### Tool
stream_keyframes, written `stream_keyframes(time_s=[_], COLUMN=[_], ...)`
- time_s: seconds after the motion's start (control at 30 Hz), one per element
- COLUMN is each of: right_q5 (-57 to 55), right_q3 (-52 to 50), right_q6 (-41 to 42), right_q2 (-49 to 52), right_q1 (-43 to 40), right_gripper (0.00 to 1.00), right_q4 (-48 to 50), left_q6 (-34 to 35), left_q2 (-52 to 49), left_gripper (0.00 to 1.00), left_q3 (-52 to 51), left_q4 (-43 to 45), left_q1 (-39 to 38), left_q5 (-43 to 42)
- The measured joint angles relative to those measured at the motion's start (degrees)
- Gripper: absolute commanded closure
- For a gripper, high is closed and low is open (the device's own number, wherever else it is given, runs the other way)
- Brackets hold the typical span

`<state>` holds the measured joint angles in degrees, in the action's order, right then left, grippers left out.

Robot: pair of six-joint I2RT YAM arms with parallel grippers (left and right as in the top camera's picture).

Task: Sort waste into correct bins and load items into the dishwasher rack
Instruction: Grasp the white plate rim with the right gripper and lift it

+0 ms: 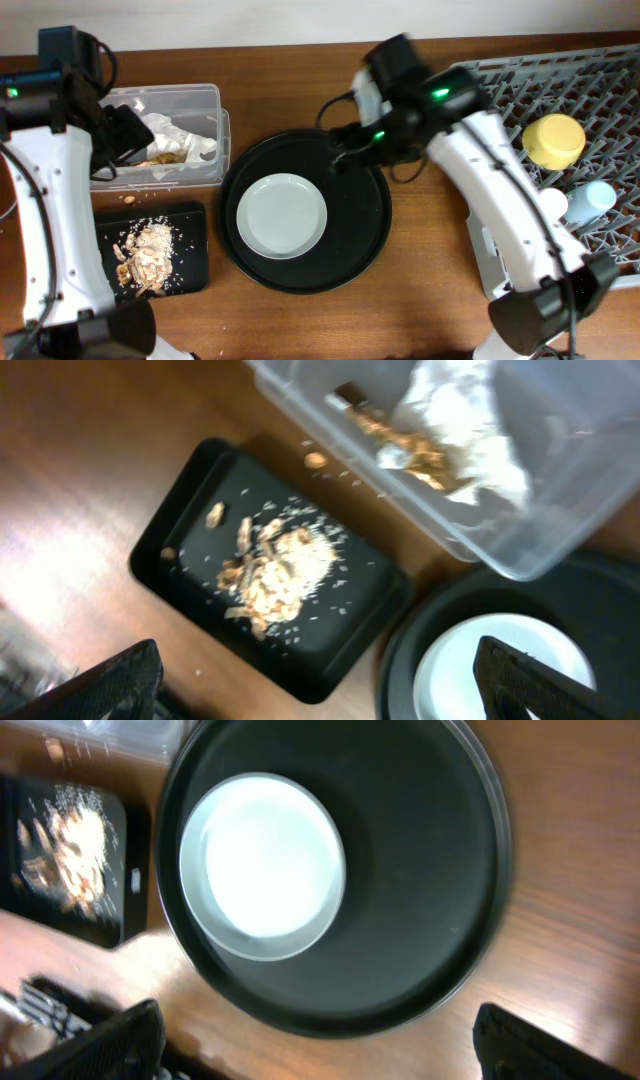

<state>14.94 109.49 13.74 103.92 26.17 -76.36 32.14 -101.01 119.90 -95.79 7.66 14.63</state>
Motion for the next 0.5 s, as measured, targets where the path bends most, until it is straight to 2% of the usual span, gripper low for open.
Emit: stream_keyframes(time_s=[0.03,0.2,0.3,0.5], right_q5=[-0.09,-1.11,-3.87,-4.15], right_q3=[-1.01,-3.61,-3.65,-3.93], right_q6=[-0.15,2.62,7.50,11.19], right_q2=[0.39,4.07,8.28,22.29], right_q1=[0.90,4.96,5.44,5.75], right_gripper=[0.16,0.17,0.25,0.43], right_q4=[1.46,11.08,11.72,11.72], left_q6=[0.00,0.00,0.00,0.00], left_q2=[-0.70,-3.10,-3.50,-3.52], left_gripper=[0.01,0.01,0.01,0.01], left_q3=[0.00,0.00,0.00,0.00], left_q4=[-0.42,-0.68,-0.68,-0.72], left_q1=[0.63,2.38,2.38,2.38], left_q5=[0.00,0.22,0.20,0.22])
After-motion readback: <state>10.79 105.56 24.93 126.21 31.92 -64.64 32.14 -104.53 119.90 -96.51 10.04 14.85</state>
